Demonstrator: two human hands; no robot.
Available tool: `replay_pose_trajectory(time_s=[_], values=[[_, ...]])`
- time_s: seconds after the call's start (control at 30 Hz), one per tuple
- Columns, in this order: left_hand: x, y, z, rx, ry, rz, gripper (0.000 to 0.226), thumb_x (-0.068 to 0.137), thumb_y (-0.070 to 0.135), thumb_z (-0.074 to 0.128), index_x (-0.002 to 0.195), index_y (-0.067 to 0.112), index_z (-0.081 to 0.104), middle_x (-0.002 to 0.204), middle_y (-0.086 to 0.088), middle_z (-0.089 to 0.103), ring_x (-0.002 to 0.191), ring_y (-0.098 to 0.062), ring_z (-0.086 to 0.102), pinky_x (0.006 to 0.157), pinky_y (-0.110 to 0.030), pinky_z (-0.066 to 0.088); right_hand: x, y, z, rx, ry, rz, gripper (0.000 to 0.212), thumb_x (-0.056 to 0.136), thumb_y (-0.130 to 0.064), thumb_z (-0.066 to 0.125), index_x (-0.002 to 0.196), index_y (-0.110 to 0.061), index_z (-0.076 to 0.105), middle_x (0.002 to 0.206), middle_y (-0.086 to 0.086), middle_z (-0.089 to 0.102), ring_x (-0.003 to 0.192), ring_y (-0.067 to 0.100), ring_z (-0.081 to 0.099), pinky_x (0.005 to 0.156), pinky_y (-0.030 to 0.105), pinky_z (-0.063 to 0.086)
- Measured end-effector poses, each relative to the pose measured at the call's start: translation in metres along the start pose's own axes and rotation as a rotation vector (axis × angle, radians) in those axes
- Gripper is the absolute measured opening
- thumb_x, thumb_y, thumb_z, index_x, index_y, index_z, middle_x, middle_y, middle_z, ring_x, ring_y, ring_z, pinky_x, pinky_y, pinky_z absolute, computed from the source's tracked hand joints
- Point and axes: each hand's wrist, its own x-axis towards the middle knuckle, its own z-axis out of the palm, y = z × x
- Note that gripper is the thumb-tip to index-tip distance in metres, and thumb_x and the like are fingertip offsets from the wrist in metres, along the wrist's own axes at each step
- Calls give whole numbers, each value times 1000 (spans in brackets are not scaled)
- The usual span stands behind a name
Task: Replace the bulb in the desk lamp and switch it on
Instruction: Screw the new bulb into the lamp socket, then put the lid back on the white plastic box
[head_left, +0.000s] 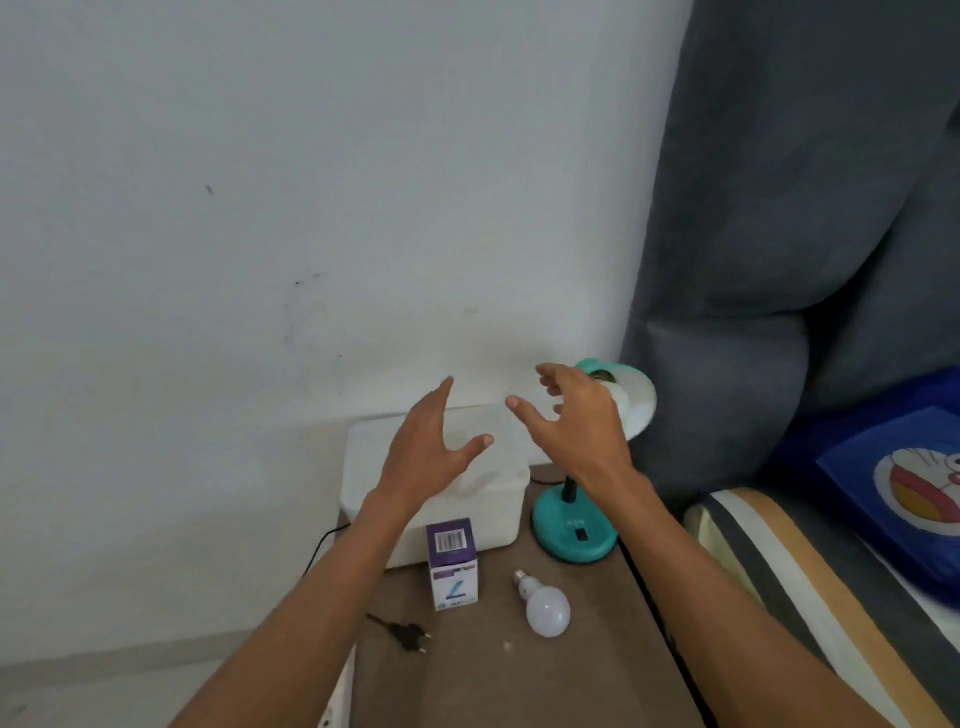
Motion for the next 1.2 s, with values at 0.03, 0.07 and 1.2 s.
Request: replay_pose_trajectory(time_s=[0.03, 0.07, 1.2], values=[[-5, -11, -8, 35, 4, -35, 102, 82, 68, 70, 163, 27, 21, 168, 0, 29, 155, -22, 27, 122, -43, 32, -2, -3, 11, 13, -62, -1, 66, 83, -58, 68, 134, -17, 57, 125, 1, 64, 108, 13, 62, 90, 38, 57], [-10, -23, -16, 72, 5, -68, 105, 81, 71, 69, 162, 25, 22, 169, -2, 27, 156, -23, 23, 123, -44, 29, -5, -4, 22, 29, -124, 5, 70, 82, -60, 68, 136, -18, 55, 128, 2, 62, 111, 14, 61, 92, 39, 55], [-133, -33, -75, 66, 91, -162, 135, 54, 75, 85, 158, 11, 26, 160, -7, 33, 147, -25, 32, 115, -35, 32, -91, -17, 5, -32, -466, 105, 112, 67, -65, 79, 153, -17, 26, 152, 4, 33, 135, 23, 38, 105, 39, 41]])
